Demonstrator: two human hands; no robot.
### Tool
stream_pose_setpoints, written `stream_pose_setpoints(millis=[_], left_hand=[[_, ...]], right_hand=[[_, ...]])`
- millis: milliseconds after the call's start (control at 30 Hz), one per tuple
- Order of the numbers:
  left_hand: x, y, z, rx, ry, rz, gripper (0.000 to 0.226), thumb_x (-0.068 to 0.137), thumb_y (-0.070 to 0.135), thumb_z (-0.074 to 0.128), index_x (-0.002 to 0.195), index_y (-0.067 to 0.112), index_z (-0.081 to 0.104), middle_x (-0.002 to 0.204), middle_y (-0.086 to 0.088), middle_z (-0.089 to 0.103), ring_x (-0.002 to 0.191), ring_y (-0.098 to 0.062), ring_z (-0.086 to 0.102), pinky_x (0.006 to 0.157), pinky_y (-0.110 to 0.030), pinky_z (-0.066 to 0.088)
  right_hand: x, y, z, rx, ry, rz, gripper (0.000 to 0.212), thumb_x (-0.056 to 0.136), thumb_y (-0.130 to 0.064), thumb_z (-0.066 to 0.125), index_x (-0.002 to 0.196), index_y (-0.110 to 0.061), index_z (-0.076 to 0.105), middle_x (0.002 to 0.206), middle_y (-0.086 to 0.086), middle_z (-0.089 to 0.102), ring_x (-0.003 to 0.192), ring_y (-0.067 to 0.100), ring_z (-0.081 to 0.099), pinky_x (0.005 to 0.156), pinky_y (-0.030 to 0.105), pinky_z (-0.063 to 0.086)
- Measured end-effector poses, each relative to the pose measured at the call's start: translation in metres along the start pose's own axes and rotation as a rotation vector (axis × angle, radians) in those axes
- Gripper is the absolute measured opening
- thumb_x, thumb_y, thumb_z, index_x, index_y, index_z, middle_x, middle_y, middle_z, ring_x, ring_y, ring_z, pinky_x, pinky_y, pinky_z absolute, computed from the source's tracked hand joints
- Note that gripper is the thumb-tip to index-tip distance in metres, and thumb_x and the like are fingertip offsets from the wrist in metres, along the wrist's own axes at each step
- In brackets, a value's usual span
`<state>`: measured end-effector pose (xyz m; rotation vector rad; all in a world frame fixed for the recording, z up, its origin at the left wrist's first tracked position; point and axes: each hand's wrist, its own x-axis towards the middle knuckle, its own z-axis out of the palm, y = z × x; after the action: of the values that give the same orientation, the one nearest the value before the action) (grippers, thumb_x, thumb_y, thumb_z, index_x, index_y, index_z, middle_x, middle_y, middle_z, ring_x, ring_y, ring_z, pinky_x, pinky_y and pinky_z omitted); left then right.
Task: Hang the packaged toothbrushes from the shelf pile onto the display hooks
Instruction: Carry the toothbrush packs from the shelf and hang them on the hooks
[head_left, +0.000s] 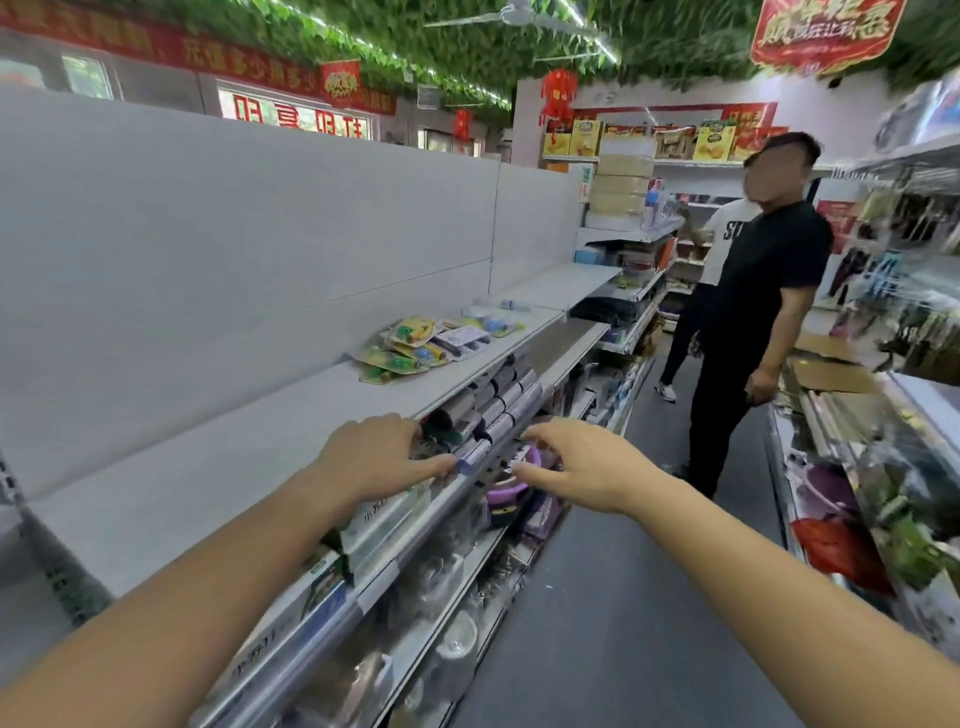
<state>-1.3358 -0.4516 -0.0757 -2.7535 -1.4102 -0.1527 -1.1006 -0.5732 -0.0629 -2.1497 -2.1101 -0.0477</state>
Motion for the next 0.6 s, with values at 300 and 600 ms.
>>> stream_pose_setpoints(millis=[300,600], left_hand=[[0.127,-0.021,0.021,-0.005,-0.045,-0.132,0.088,0.087,0.085,0.035,0.144,0.021,0.053,0.141,0.002,0.06,0.124,-0.02,0.059,0.098,-0.038,0.05],[0.229,-0.021,0.042,0.003,-0.061,-0.41,0.084,0.084,0.088,0.037,0.139,0.026,0.056,0.14,0.004,0.06,0.125,-0.02,0.059,0.1,-0.038,0.048]], right_hand=[[0.134,0.085,0.021,0.048,-0.025,-0.071,0.076,0.092,-0.074,0.039,0.148,-0.024,0.045,0.141,-0.004,0.056,0.126,0.017,0.055,0.102,0.037,0.049],[0.283,0.176,0.036,0.067,-0.033,-0.282,0.075,0.092,-0.075,0.039,0.147,-0.024,0.046,0.141,-0.002,0.057,0.124,0.017,0.055,0.099,0.038,0.049]])
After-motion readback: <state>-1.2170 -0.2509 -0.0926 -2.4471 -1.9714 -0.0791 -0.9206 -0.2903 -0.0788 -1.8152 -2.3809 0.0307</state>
